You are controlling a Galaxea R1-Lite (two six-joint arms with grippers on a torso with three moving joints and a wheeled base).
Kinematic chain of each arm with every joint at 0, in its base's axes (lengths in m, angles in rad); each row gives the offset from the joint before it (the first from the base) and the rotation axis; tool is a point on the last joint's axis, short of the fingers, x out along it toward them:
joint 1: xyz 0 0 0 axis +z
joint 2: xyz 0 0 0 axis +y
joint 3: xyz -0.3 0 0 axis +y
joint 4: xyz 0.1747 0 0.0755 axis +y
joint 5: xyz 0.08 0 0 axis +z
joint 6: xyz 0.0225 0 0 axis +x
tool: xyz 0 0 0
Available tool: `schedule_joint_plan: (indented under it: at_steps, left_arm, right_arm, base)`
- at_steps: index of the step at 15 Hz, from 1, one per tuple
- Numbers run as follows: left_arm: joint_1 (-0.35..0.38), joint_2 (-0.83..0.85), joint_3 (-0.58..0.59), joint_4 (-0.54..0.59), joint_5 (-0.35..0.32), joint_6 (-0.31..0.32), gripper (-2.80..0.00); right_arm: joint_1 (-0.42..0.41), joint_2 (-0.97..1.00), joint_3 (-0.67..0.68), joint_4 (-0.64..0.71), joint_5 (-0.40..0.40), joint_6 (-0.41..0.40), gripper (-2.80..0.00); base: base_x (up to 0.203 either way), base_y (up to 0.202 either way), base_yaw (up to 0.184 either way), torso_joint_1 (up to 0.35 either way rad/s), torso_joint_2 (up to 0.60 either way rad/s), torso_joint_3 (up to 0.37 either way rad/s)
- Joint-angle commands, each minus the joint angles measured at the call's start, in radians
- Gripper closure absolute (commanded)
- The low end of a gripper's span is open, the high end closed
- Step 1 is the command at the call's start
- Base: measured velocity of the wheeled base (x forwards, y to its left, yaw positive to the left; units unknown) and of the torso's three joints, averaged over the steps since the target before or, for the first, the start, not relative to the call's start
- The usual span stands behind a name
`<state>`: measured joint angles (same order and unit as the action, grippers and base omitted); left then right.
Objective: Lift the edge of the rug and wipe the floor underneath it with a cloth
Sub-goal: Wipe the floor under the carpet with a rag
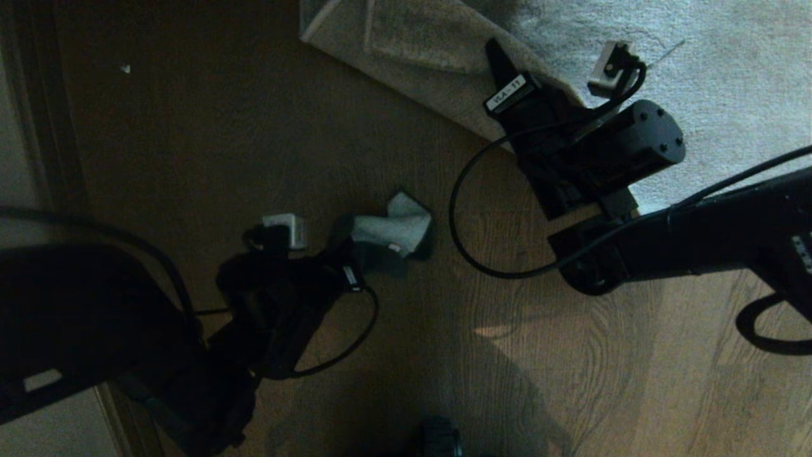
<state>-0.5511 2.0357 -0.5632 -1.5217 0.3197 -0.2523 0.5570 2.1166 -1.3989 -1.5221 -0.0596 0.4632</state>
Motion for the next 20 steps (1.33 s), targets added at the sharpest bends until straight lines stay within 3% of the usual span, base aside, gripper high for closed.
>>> schedule_joint_plan:
  at_steps: [1,6,9,12,16,20]
  left_arm:
    - [0.057,-0.003,-0.003,-0.029,-0.014,-0.002,0.0]
    - [0.073,-0.02,-0.001,-0.028,-0.021,-0.002,0.0]
    - [0.008,-0.041,0.006,-0.028,-0.02,-0.002,0.0]
    - [-0.13,-0.073,0.036,-0.028,-0.013,0.0,0.0]
    - [-0.366,-0.113,0.114,-0.044,0.0,0.004,0.0]
    - [-0.539,-0.119,0.133,-0.047,0.076,0.002,0.0]
  right_arm:
    - [0.004,0.005,0.0,-0.044,0.0,0.003,0.0]
    - [0.006,0.01,0.0,-0.046,0.0,0.002,0.0]
    - [0.006,0.01,0.0,-0.046,0.0,0.002,0.0]
    - [0.006,0.008,0.003,-0.047,0.0,0.002,0.0]
    - [0.004,0.005,0.003,-0.048,0.0,0.002,0.0]
    - [0.005,0.008,0.003,-0.048,0.0,0.003,0.0]
  base:
    - [0.0,0.0,0.0,0.0,0.0,0.0]
    - [0.0,0.0,0.0,0.0,0.0,0.0]
    - [0.0,0.0,0.0,0.0,0.0,0.0]
    - [0.0,0.0,0.0,0.0,0.0,0.0]
    - [0.0,0.0,0.0,0.0,0.0,0.0]
    - [0.0,0.0,0.0,0.0,0.0,0.0]
